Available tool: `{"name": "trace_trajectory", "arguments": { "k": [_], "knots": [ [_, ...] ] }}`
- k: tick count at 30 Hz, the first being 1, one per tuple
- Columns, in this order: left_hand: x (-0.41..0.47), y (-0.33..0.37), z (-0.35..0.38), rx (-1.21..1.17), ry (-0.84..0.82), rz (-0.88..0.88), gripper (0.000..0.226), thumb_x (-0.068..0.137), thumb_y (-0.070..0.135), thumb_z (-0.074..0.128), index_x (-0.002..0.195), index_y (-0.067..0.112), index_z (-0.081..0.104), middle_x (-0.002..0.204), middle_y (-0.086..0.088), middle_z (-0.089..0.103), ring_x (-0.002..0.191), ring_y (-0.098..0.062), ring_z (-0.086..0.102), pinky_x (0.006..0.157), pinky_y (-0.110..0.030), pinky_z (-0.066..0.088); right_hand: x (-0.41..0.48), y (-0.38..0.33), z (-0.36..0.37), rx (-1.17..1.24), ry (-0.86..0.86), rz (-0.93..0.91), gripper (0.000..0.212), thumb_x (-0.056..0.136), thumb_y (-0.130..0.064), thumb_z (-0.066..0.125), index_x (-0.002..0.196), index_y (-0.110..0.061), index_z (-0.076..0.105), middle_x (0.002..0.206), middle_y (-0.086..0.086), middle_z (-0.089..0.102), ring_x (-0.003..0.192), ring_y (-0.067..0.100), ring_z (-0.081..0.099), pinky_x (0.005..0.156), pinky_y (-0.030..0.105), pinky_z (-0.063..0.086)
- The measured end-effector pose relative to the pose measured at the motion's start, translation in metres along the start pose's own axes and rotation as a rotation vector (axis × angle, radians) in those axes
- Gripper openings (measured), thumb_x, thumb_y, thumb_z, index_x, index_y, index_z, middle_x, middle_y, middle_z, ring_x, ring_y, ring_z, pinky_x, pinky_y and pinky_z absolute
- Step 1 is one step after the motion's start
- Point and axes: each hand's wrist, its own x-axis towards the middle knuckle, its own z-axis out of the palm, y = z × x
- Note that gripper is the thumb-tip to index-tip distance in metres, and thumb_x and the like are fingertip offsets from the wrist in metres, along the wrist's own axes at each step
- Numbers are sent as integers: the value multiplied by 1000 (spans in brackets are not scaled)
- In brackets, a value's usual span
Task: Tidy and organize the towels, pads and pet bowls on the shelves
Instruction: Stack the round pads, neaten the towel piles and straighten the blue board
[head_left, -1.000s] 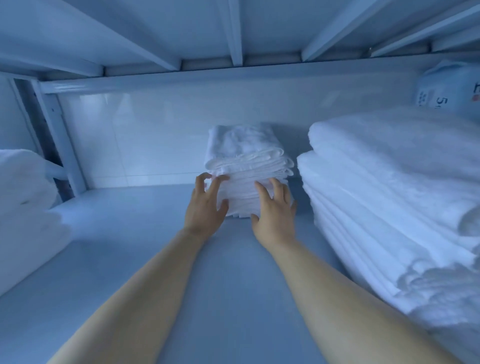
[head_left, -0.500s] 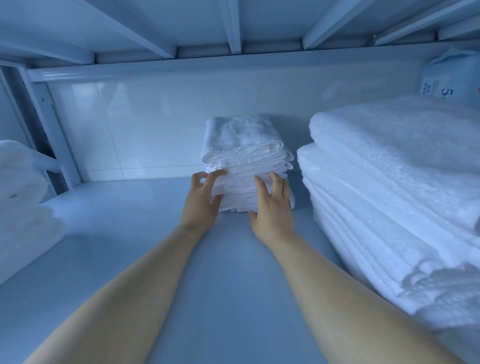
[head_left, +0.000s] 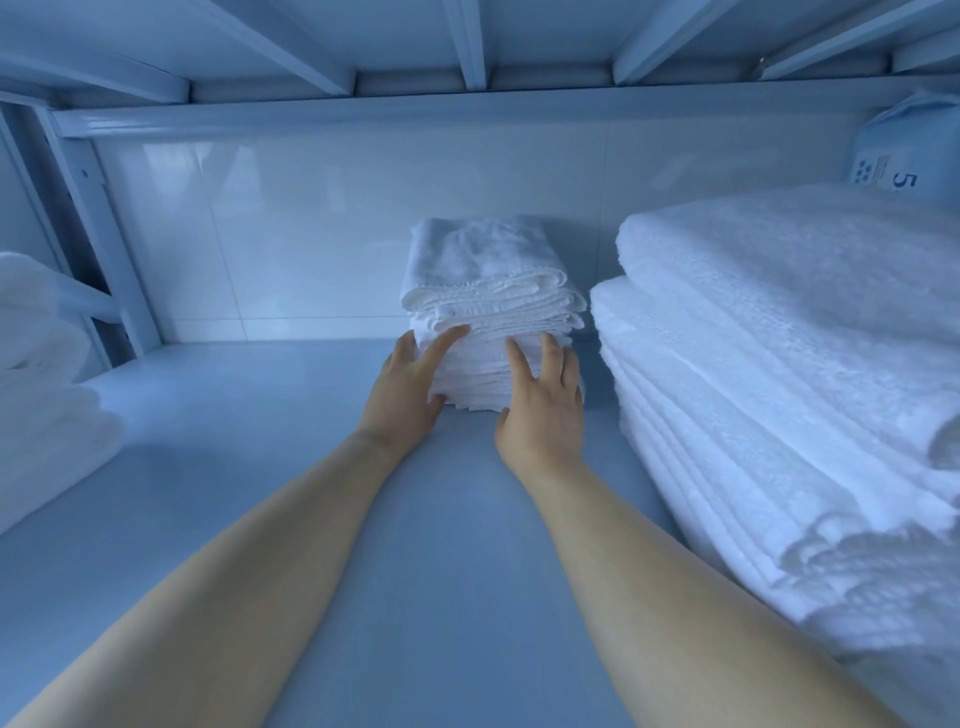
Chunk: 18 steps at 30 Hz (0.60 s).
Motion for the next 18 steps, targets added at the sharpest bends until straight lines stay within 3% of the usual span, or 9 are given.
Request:
{"name": "trace_trajectory", "arguments": {
  "k": [7,13,18],
  "knots": [
    [-3,3,-2,86,28,-21,78,74,-1,58,135,41,34,107,-9,43,80,-32,51,63,-30,41,-2,-1,-3,21,40,-11,78,80,-4,60,145,-26,21,153,5,6,140,30,4,111,41,20],
    [-6,8,-3,116,48,-3,82,73,-3,55,128,48,22,106,-10,40,85,-31,48,61,-37,47,-2,-2,-1,55,254,47,67,71,1,65,132,-20,47,145,12,34,134,33,29,100,47,35],
    [-9,9,-9,167,21,31,84,72,-7,55,129,45,23,107,-13,41,83,-34,50,54,-34,43,-6,-8,-6,82,301,-3,70,64,2,70,128,-18,51,138,13,43,126,34,40,91,50,44]
  ]
}}
